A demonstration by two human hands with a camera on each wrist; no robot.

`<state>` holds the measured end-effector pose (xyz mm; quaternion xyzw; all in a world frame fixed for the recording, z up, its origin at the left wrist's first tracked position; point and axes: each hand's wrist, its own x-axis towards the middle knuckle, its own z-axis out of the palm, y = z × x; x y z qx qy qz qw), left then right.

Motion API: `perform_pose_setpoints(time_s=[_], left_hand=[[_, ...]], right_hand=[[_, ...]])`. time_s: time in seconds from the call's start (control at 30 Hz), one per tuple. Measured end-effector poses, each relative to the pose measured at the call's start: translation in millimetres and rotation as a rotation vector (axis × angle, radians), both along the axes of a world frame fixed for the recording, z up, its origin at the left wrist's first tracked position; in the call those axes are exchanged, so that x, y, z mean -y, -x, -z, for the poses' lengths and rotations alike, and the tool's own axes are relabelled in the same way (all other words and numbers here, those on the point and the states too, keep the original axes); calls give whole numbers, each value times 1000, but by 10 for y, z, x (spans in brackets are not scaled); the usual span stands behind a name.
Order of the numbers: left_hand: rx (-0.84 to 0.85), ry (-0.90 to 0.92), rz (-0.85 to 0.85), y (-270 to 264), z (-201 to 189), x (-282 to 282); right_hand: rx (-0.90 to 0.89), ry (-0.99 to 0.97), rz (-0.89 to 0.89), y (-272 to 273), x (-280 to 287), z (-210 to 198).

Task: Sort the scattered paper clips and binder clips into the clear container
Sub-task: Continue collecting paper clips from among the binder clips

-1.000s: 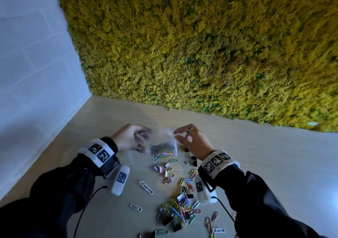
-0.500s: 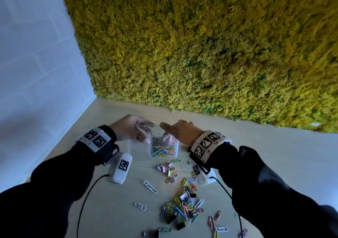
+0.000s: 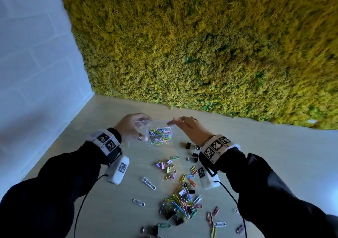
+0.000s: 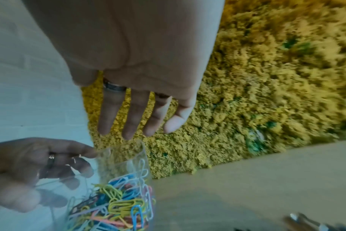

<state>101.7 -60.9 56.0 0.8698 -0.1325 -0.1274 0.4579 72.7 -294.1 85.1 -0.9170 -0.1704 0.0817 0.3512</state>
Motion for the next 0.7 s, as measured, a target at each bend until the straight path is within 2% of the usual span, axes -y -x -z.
perform_pose_setpoints(time_s=[0.1, 0.23, 0.37, 0.47, 0.53, 0.6, 0.67, 0.7], left_hand=[[29, 3, -16, 13, 240, 54], [10, 62, -106, 59, 435, 159], [83, -46, -70, 83, 383, 183], [155, -250, -39, 144, 411, 153], [298, -343, -120, 260, 395, 103], [549, -299, -146, 431, 404, 32], [656, -214, -20, 656, 440, -23], [606, -203, 62, 784, 490, -32]], right_hand=[[-81, -37, 76, 146, 172, 261], [-200, 203, 80, 380, 302, 588], [-220, 418, -73, 514, 177, 738], [-102, 626, -191, 497, 114, 911], [-74, 669, -198, 505, 151, 963], [-105, 691, -229, 569, 258, 964], [-67, 719, -229, 696, 424, 959], [-34, 704, -205, 778, 515, 957]])
